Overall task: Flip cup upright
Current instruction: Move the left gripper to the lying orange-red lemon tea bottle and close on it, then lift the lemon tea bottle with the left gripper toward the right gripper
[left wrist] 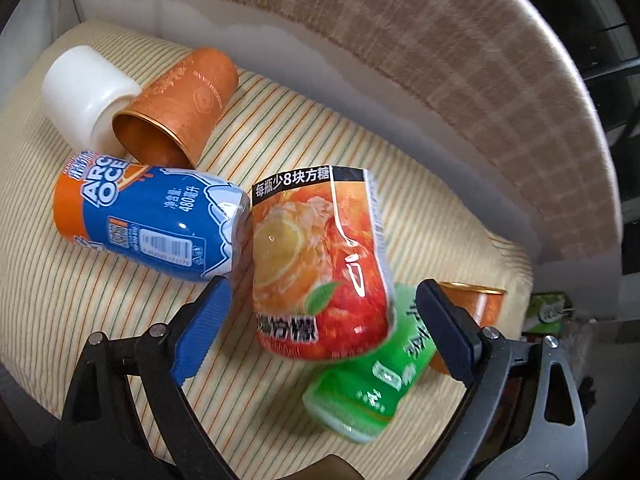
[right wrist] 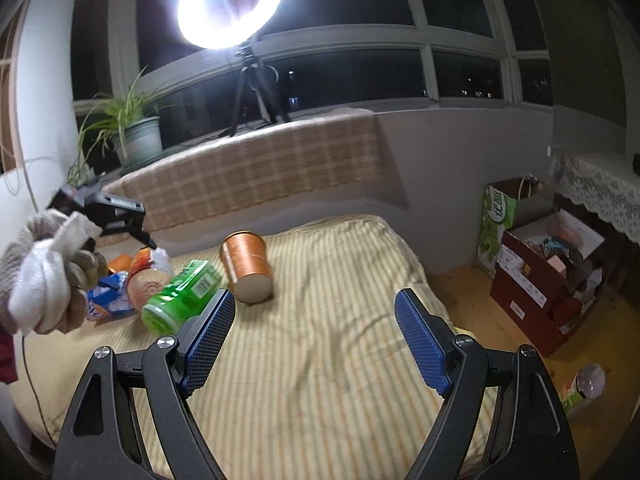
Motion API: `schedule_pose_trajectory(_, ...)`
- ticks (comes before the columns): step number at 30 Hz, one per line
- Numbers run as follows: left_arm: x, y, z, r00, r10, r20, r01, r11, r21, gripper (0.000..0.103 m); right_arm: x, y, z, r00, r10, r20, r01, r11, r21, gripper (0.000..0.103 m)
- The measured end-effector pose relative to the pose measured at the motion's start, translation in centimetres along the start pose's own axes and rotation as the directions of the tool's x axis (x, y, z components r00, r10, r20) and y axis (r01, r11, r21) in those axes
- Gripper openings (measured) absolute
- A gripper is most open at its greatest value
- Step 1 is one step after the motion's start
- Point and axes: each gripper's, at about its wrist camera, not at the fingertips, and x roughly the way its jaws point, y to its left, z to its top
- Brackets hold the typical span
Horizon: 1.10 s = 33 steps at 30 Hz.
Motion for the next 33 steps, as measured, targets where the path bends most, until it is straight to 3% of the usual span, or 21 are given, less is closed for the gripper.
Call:
schedule_pose_trajectory(10,3.6,-0.4,0.8,0.997,0.044,-0.068,-0.044,0.999,-0.001,0.089,1.0,-4.2,-0.8,1.000,-0.013,-0.014,0.014,0.997,0.081,0.082)
schedule_pose_trajectory(33,-2.2,-1.8,0.3,0.999,0.010,0.041,-0.015,0.992,0.129,0.089,0.8,-4.0,-1.3,0.999,-0.029,-0.026,0.031,0.997,0.075,0.082)
